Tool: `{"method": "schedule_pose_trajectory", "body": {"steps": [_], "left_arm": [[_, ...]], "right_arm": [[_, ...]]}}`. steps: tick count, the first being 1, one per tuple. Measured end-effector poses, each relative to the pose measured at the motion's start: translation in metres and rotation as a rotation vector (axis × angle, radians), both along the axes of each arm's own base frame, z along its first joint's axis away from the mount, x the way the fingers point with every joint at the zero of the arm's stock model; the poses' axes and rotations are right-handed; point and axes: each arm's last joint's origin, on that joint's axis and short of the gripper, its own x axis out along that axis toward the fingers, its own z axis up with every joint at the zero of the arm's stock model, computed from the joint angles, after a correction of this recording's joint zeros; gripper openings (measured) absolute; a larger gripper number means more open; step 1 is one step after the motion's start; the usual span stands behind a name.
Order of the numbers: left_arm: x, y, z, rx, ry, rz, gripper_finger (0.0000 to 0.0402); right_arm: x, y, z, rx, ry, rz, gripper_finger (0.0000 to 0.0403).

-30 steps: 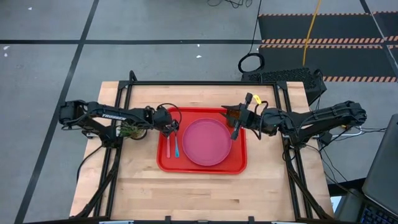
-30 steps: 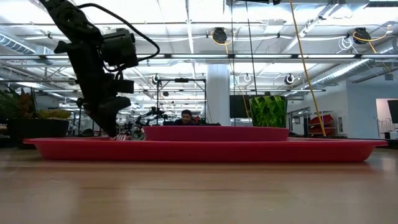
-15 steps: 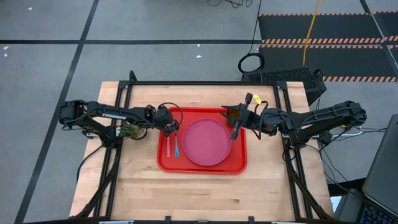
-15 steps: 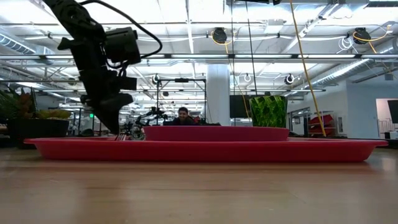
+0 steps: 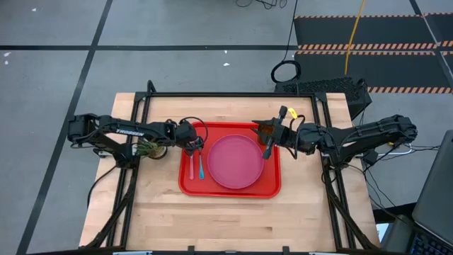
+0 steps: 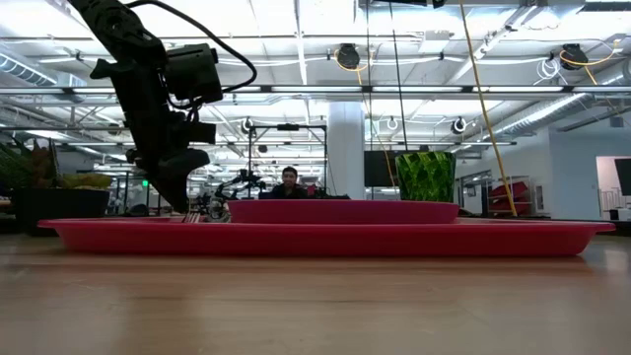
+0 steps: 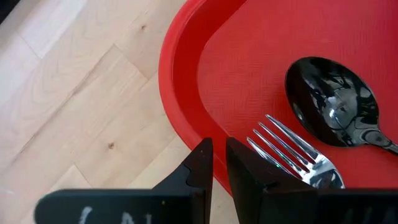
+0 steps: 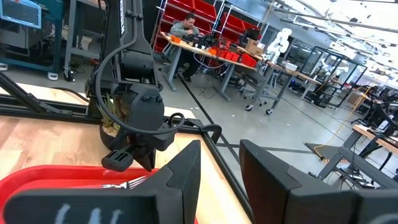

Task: Pick and place plate/cup/fork/spoon on tray
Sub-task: Adjust the silverware on the red tray

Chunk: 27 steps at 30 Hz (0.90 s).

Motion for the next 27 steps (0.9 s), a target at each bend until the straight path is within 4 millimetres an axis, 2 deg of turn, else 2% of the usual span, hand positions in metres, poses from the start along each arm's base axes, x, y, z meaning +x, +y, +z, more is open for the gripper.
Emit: {"method": "schedule_pose_trajectory", "body": {"steps": [9,27], "left_arm": [[0.002,-0.0017,0.0006,0.012,-0.001,-0.042,0.0049],[0.0036,-0.0011,-0.0022,0.005,-0.019,0.012,0.0049]], "right_arm": [[0.0,0.0,0.0,0.0,0.0,0.0,0.0105],[0.0,0.0,0.0004,0.001,-0.002,0.0,0.0105]]}}
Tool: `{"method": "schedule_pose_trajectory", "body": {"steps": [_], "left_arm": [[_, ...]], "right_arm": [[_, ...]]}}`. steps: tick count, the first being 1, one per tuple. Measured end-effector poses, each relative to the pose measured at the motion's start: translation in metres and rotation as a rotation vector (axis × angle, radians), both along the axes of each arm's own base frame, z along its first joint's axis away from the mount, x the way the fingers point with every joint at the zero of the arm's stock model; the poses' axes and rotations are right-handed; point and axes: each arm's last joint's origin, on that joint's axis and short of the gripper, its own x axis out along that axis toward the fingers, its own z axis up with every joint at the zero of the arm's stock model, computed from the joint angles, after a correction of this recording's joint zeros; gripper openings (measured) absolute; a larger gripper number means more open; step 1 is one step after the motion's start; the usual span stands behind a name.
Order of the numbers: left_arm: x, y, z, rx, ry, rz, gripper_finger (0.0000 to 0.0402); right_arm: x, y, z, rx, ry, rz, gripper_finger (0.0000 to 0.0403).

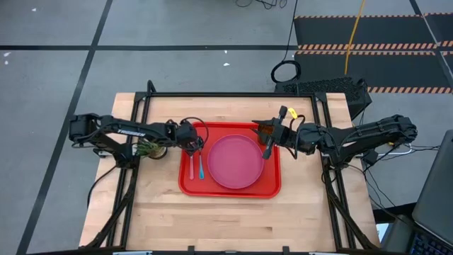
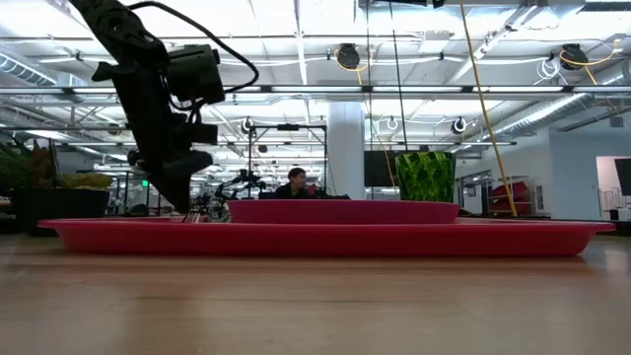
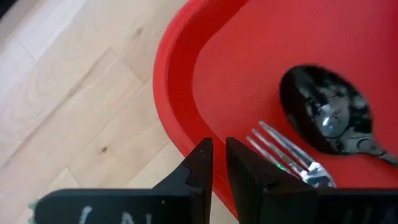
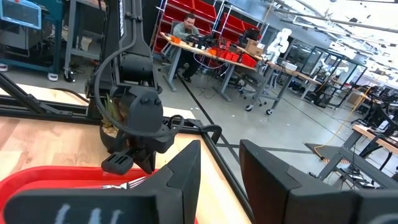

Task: Pick and place plate/cup/fork/spoon on tray
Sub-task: Adjust the silverware on the red tray

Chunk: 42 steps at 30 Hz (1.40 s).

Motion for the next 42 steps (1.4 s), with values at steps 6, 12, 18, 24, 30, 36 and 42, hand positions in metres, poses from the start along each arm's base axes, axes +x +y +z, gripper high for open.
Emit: {"method": "schedule_pose_trajectory", "body": {"steps": [6,12,18,24,30,36,42], "left_arm": [[0.002,0.0004,-0.007,-0.007,0.022,0.006,0.0049],[0.0035,0.0007,-0.0061,-0.002,0.008,0.0,0.0049],[0.0056,0.0009,-0.0055,-0.003,-0.013,-0.01,0.0049],[0.0061,0.001,-0.0053,-0.001,-0.015,-0.018,0.0049],[0.0058,0.001,-0.0054,0.004,-0.006,-0.03,0.0049],[0.0064,0.001,-0.0052,0.004,-0.012,-0.031,0.0049],[0.0065,0.0008,-0.0053,-0.006,-0.014,-0.035,0.0049]], "right_arm": [[0.0001,0.0,-0.0001,0.0,0.0,0.0,0.0105],[0.0001,0.0,-0.0001,0.0,0.0,0.0,0.0105],[0.0001,-0.0001,-0.0002,0.0,0.001,-0.001,0.0105],[0.0001,0.0,-0.0002,0.0,0.002,0.0,0.0105],[0.0001,0.0,-0.0003,0.0,0.003,-0.001,0.0105],[0.0001,-0.0001,-0.0003,0.0,0.003,-0.001,0.0104],[0.0001,0.0,-0.0003,0.0,0.003,0.0,0.0104]]}}
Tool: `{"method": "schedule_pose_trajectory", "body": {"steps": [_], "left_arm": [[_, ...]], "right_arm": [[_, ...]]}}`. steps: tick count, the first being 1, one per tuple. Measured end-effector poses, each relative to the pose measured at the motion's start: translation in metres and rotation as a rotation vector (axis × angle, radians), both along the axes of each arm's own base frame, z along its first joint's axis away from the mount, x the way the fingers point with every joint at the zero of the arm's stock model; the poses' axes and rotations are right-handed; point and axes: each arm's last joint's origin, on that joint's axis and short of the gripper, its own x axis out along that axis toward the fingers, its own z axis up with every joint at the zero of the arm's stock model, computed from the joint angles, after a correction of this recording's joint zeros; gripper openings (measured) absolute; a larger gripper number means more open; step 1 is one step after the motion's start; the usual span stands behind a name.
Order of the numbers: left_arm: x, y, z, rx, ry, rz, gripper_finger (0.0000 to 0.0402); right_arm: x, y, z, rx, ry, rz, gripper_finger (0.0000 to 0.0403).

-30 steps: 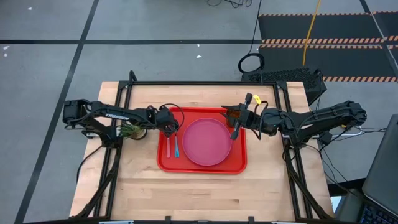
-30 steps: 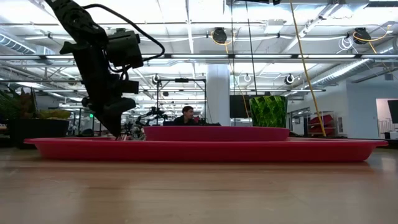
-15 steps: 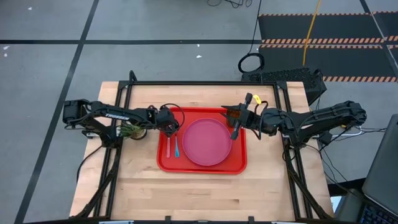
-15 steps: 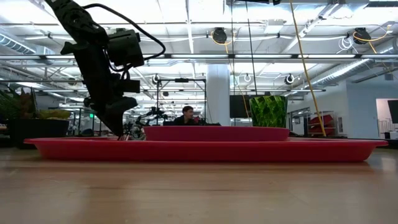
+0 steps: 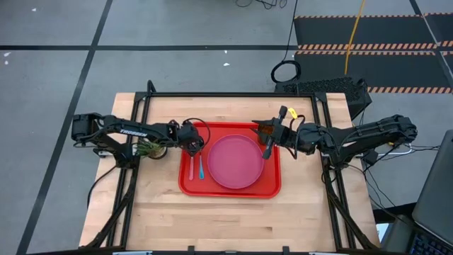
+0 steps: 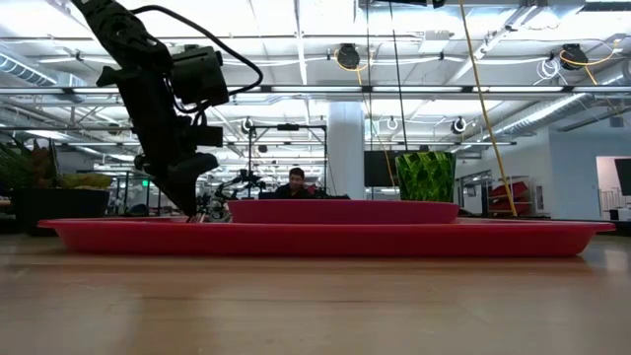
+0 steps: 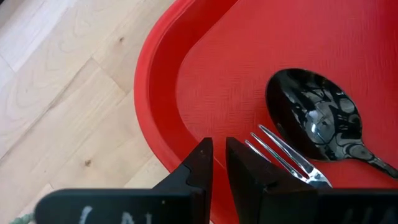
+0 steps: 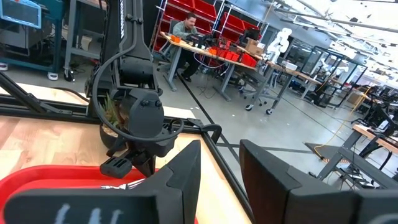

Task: Pick and place plate/cup/fork/spoon on tray
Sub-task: Adjust the silverware on the red tray

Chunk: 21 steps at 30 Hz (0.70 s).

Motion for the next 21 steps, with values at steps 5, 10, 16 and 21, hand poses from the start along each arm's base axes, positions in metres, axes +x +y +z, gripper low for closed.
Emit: {"method": "schedule_pose_trajectory", "body": {"steps": [5,10,16,21], "left_arm": [[0.0,0.0,0.0,0.001,0.002,-0.005,0.0049],[0.0011,0.0002,0.0004,0.006,-0.004,-0.017,0.0049],[0.0029,0.0005,0.0011,0.012,-0.019,-0.029,0.0049],[0.0027,0.0005,0.0011,0.013,-0.016,-0.031,0.0049]], "right_arm": [[0.0,0.0,0.0,0.0,0.0,0.0,0.0104],[0.0,0.0,0.0,0.0,0.0,0.0,0.0104],[0.0,-0.0001,0.0,-0.001,0.0,0.0,0.0104],[0.0,0.0,0.0,-0.002,0.0,0.0,0.0104]]}}
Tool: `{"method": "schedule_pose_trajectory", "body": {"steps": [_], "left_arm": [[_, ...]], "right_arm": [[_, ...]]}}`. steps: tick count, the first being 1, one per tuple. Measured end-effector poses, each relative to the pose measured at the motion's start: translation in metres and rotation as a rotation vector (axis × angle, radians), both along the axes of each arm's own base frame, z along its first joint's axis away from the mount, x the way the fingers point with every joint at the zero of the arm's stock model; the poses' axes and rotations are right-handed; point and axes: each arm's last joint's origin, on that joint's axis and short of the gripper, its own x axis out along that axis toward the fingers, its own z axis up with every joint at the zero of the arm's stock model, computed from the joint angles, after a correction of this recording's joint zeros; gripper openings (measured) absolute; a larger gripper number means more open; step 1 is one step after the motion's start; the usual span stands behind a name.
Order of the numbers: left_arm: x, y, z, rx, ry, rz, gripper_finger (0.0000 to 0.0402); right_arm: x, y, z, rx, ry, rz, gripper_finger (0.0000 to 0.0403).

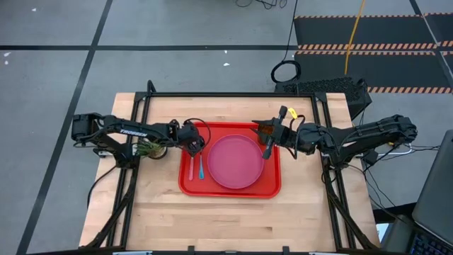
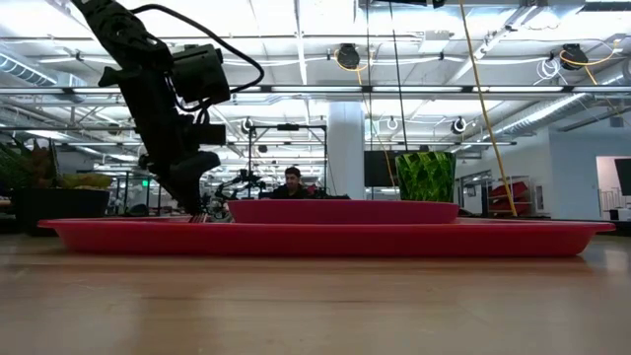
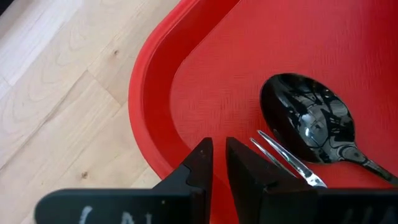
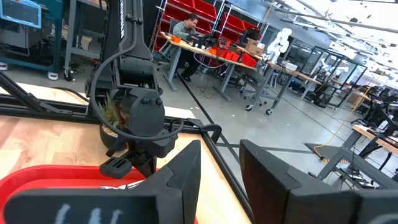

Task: Pick and place plate/cup/fork/spoon on tray
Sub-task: Adjust the silverware on the red tray

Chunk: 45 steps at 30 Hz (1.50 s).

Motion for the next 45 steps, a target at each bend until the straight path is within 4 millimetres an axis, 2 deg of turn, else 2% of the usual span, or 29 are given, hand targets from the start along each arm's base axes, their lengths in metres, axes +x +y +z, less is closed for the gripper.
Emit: {"method": "schedule_pose_trajectory", "body": {"steps": [4,13,16,27,39,45], "left_arm": [[-0.001,0.003,0.002,0.032,0.025,-0.011,0.0049],[0.016,0.02,0.034,0.1,-0.024,-0.034,0.0049],[0.019,0.022,0.038,0.102,-0.032,-0.033,0.0049],[0.018,0.024,0.036,0.049,-0.037,-0.023,0.0049],[0.019,0.022,0.035,-0.011,-0.051,-0.045,0.0049],[0.021,0.02,0.025,-0.038,-0.01,-0.059,0.0049]], "right_arm": [[0.0,0.0,0.0,0.0,0.0,0.0,0.0104],[0.0,0.0,0.0,-0.004,-0.001,0.0,0.0104],[0.0,0.0,0.0,-0.004,-0.001,0.0,0.0104],[0.0,0.0,0.001,0.001,-0.009,0.002,0.0105],[-0.001,0.012,0.006,-0.036,-0.045,0.048,0.0105],[-0.001,0.012,0.006,-0.035,-0.048,0.047,0.0105]]}}
